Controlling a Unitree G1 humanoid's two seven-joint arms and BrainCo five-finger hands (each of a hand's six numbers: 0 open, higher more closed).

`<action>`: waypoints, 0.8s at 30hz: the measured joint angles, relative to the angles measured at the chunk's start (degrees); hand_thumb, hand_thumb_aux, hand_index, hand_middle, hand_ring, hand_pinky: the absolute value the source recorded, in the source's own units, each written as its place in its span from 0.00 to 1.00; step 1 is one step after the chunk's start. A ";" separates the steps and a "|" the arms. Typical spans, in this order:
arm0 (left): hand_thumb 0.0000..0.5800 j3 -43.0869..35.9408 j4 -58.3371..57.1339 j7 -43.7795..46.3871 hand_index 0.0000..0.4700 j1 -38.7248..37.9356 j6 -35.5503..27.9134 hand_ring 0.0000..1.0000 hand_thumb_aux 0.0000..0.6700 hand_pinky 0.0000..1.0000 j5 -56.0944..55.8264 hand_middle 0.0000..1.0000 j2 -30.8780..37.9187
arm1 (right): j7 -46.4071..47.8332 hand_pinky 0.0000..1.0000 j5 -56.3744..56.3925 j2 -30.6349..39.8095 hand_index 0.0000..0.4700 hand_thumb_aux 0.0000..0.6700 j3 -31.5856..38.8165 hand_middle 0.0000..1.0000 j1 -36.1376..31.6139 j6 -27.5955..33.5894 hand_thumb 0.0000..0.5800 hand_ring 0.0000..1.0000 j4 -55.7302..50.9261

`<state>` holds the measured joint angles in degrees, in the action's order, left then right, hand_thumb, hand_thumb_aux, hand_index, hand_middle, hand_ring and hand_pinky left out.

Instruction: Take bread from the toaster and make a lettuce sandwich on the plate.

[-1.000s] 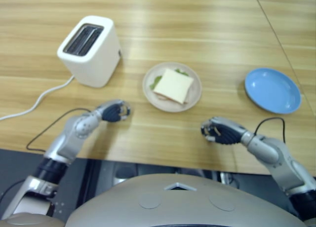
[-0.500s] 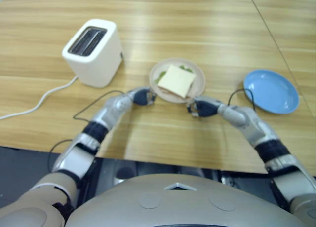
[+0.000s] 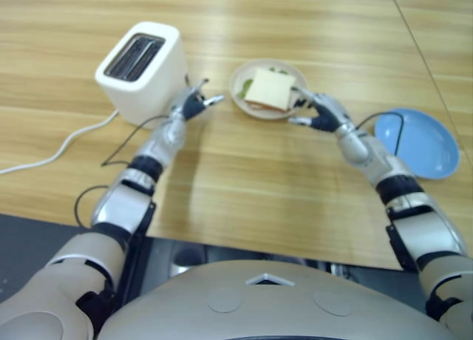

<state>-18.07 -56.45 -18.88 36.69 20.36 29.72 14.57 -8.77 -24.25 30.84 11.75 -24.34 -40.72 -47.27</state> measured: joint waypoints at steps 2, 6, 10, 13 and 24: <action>0.00 3.67 2.77 -1.59 0.00 -2.20 5.09 0.00 0.00 0.00 -4.25 0.00 -1.41 | 6.87 0.00 11.66 -4.33 0.00 0.00 -4.65 0.00 3.37 -0.72 0.00 0.00 1.09; 0.00 9.23 4.85 1.71 0.00 -3.65 9.94 0.00 0.00 0.00 -13.40 0.00 -6.73 | 17.03 0.00 29.37 -14.02 0.00 0.00 -11.78 0.00 5.55 2.42 0.00 0.00 1.40; 0.00 13.43 3.06 10.31 0.00 -3.96 11.15 0.00 0.00 0.00 -22.10 0.00 -10.36 | 20.13 0.00 41.60 -20.43 0.00 0.00 -20.81 0.00 3.46 6.58 0.00 0.00 0.62; 0.00 15.69 1.25 13.71 0.00 -3.95 11.38 0.00 0.00 0.00 -25.13 0.00 -10.63 | 20.64 0.00 43.95 -21.49 0.00 0.00 -24.02 0.00 1.56 7.00 0.00 0.00 -1.10; 0.00 21.20 -3.93 19.98 0.00 -2.47 14.35 0.00 0.00 0.00 -29.46 0.00 -9.95 | 18.22 0.00 37.77 -23.10 0.00 0.00 -24.75 0.00 -0.62 3.04 0.00 0.00 -9.53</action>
<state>3.12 -60.38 1.10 34.22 34.71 0.26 4.62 9.45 13.52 7.74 -13.00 -24.97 -37.68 -56.81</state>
